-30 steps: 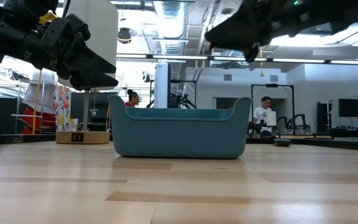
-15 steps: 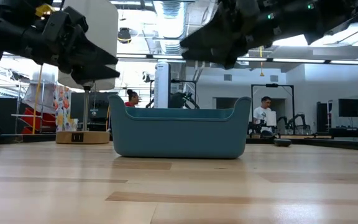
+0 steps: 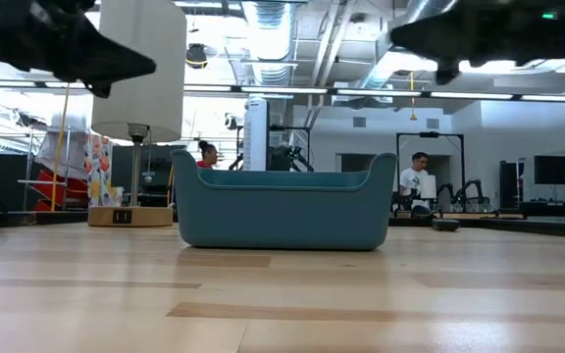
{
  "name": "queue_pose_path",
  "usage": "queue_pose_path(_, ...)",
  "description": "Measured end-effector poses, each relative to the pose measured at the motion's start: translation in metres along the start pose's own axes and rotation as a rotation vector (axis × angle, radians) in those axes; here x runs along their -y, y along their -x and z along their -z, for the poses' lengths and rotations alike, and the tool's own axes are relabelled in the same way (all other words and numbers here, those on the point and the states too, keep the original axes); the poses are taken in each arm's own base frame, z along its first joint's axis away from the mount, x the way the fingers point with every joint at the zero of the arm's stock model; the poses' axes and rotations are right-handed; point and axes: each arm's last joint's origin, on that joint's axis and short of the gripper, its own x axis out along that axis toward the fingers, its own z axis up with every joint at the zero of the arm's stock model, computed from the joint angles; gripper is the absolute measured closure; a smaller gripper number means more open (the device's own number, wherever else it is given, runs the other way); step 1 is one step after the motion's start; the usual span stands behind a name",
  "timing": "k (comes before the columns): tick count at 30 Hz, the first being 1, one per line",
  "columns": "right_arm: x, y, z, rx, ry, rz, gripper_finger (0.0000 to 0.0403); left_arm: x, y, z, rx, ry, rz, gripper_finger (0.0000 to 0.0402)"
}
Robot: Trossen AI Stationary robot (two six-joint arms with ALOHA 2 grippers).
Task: Sort batteries
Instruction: Return to Home Position
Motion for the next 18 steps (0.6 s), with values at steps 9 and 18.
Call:
queue_pose_path(9,0.02,0.054,0.028,0.032,0.019,0.0,0.0399,-0.015,0.02,0.007,0.051,0.025,0.112,0.0401)
queue_pose_path(18,0.027,0.068,0.032,0.016,0.019,-0.042,0.0402,-0.023,0.024,0.037,0.048,0.048,0.146,0.0401)
